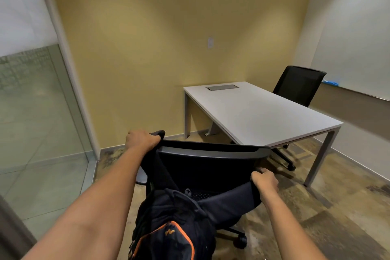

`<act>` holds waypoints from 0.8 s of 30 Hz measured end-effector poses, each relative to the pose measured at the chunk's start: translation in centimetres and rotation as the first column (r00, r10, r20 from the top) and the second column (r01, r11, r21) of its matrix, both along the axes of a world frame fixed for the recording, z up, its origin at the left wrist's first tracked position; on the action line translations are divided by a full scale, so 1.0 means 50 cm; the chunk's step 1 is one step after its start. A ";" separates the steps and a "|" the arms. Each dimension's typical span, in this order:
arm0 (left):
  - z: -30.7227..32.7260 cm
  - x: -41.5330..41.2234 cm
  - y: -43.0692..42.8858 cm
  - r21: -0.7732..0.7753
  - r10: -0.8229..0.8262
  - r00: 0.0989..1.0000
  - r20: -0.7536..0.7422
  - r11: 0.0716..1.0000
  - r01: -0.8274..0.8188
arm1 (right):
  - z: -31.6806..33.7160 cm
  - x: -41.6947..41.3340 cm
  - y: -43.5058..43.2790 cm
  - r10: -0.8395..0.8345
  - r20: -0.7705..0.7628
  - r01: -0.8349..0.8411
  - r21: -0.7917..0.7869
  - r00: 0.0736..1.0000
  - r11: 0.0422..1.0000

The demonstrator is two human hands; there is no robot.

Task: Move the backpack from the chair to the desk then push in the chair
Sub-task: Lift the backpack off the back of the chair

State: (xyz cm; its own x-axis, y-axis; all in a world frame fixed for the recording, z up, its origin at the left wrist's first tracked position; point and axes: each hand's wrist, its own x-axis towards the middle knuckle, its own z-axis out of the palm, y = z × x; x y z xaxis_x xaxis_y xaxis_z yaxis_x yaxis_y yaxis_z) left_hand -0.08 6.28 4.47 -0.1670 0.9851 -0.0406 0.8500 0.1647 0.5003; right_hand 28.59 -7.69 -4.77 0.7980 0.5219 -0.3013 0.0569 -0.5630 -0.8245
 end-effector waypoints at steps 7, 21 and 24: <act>-0.016 -0.071 0.031 -0.003 0.099 0.926 0.365 0.994 -0.106 | -0.001 -0.077 0.050 0.044 0.001 -0.044 0.006 0.999 0.999; -0.112 -0.221 0.047 -0.228 0.333 0.625 0.706 0.943 -0.244 | -0.020 -0.386 0.138 0.366 -0.209 -0.335 0.168 0.907 0.927; -0.087 -0.256 0.057 -0.180 0.311 0.683 0.661 0.949 -0.257 | 0.001 -0.483 0.171 0.553 -0.206 -0.501 0.255 0.807 0.827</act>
State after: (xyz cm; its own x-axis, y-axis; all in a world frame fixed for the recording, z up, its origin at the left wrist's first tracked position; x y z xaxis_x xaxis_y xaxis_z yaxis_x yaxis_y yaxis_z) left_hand -12.89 9.10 0.12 -0.3400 0.8852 -0.3175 0.1966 0.3971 0.8965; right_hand 4.43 0.89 -4.69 0.2888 0.9036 -0.3163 0.0710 -0.3497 -0.9342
